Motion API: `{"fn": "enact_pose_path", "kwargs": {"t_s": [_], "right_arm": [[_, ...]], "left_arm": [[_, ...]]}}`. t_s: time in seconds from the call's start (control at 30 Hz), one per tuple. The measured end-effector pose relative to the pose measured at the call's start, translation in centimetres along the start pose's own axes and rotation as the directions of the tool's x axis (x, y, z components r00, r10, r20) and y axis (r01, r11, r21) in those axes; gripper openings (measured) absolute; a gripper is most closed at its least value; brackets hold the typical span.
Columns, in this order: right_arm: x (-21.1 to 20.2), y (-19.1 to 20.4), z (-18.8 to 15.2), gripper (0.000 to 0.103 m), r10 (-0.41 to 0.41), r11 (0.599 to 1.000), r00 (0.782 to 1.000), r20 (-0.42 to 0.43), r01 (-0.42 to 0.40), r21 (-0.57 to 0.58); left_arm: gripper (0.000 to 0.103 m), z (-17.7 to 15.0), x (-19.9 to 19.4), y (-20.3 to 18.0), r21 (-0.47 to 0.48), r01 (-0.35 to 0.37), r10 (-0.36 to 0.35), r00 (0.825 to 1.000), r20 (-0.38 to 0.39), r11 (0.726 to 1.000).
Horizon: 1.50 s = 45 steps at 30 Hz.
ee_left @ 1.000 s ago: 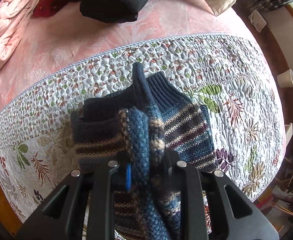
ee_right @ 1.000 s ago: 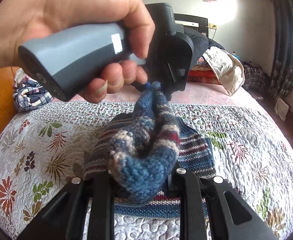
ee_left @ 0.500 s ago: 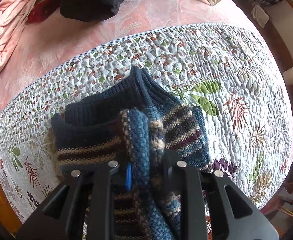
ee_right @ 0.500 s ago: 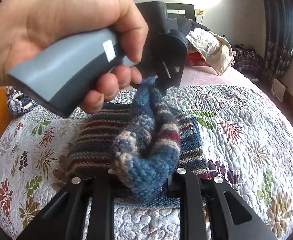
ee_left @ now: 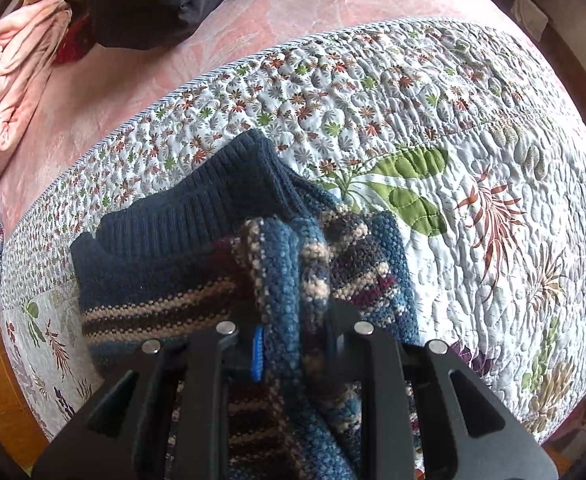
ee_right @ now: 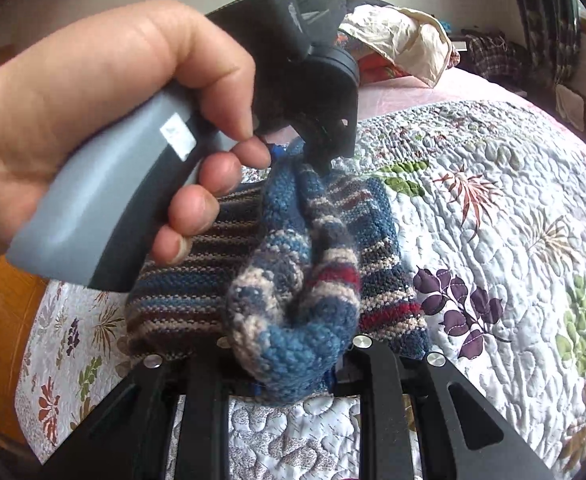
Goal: Fold small clothes
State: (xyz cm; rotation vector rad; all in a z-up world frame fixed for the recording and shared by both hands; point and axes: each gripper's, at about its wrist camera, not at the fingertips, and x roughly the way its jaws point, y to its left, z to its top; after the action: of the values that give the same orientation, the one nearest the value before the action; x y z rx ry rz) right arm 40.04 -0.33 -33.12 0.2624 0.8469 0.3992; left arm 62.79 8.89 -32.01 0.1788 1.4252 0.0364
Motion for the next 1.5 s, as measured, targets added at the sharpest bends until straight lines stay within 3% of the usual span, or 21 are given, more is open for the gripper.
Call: {"fn": "enact_pose_path", "kwargs": {"t_s": [0.13,0.23,0.33,0.4,0.47,0.53,0.63,0.67,0.73,0.83,1.0,1.03,1.07,1.1,1.2,1.23,1.3,1.33,1.37,1.47,1.5], "right_arm": [[0.5,-1.7,-0.4,0.021,0.062,0.995,0.998,-0.025,-0.06,0.077],[1.0,-3.0,-0.8,0.021,0.085,0.989,0.995,-0.05,-0.079,0.122],[1.5,-4.2,-1.1,0.021,0.13,0.978,0.989,-0.076,-0.115,0.175],[2.0,-5.4,-1.2,0.021,0.174,0.963,0.98,-0.1,-0.148,0.225],[2.4,-6.1,-1.2,0.023,0.201,0.958,0.972,-0.12,-0.169,0.232],[2.5,-6.3,-1.0,0.025,0.22,0.957,0.966,-0.136,-0.187,0.221],[2.6,-7.0,-0.3,0.043,0.26,0.947,0.951,-0.165,-0.219,0.233],[2.6,-7.5,0.0,0.055,0.282,0.939,0.944,-0.172,-0.235,0.251],[2.6,-8.7,0.7,0.066,0.349,0.911,0.92,-0.176,-0.289,0.295],[3.6,-10.1,2.0,0.071,0.453,0.858,0.866,-0.209,-0.361,0.366],[7.2,-10.8,3.8,0.069,0.559,0.793,0.771,-0.304,-0.39,0.468],[7.6,-10.6,4.1,0.06,0.573,0.787,0.756,-0.318,-0.399,0.471],[8.0,-10.4,4.5,0.042,0.571,0.794,0.748,-0.338,-0.398,0.458],[8.0,-10.1,4.8,0.033,0.555,0.811,0.752,-0.354,-0.395,0.431],[7.1,-9.7,5.9,0.027,0.516,0.844,0.79,-0.332,-0.4,0.358],[7.2,-10.0,5.8,0.026,0.497,0.853,0.803,-0.329,-0.381,0.357],[8.0,-10.6,5.3,0.028,0.424,0.89,0.833,-0.355,-0.312,0.331],[8.1,-10.8,5.2,0.029,0.433,0.886,0.83,-0.352,-0.319,0.337],[7.8,-10.8,5.4,0.035,0.445,0.878,0.829,-0.339,-0.329,0.348],[5.5,-10.1,7.2,0.04,0.385,0.908,0.884,-0.263,-0.313,0.278],[5.5,-9.8,7.4,0.04,0.392,0.908,0.877,-0.276,-0.321,0.27]], "left_arm": [[0.022,-0.1,0.4,-1.1,-0.003,-0.039,0.039,0.999,0.025,0.999],[0.028,-0.3,0.8,-1.5,-0.006,-0.016,0.017,0.999,0.044,1.0],[0.038,-0.3,1.0,-1.4,-0.016,0.045,-0.043,0.996,0.079,0.999],[0.053,-0.3,0.9,-0.8,-0.028,0.143,-0.139,0.983,0.118,0.989],[0.071,-0.4,0.7,0.1,-0.044,0.271,-0.262,0.954,0.146,0.961],[0.076,-0.4,0.3,1.3,-0.077,0.373,-0.357,0.919,0.167,0.925],[0.076,-0.4,-0.9,3.5,-0.122,0.477,-0.448,0.87,0.205,0.87],[0.077,-0.5,-1.7,4.2,-0.124,0.499,-0.466,0.856,0.222,0.858],[0.079,-1.2,-3.6,5.5,-0.103,0.519,-0.484,0.839,0.248,0.848],[0.079,-3.2,-6.2,8.0,-0.054,0.544,-0.51,0.813,0.281,0.837],[0.08,-7.4,-7.7,13.1,-0.058,0.641,-0.597,0.741,0.308,0.766],[0.08,-8.3,-7.4,13.8,-0.068,0.666,-0.622,0.725,0.297,0.743],[0.079,-9.1,-7.0,14.4,-0.077,0.692,-0.649,0.706,0.283,0.718],[0.078,-9.9,-6.6,15.0,-0.08,0.711,-0.671,0.691,0.27,0.699],[0.075,-12.3,-5.3,15.8,-0.079,0.759,-0.726,0.643,0.243,0.646],[0.075,-12.9,-4.6,15.9,-0.082,0.764,-0.732,0.639,0.238,0.64],[0.075,-13.8,-2.9,16.1,-0.105,0.755,-0.726,0.653,0.217,0.647],[0.075,-14.0,-1.8,16.1,-0.123,0.752,-0.724,0.658,0.206,0.648],[0.075,-14.2,-0.9,16.2,-0.136,0.756,-0.73,0.654,0.197,0.641],[0.075,-14.5,0.3,16.6,-0.152,0.776,-0.746,0.631,0.213,0.612],[0.075,-14.5,0.5,16.8,-0.161,0.786,-0.754,0.618,0.222,0.597]]}}
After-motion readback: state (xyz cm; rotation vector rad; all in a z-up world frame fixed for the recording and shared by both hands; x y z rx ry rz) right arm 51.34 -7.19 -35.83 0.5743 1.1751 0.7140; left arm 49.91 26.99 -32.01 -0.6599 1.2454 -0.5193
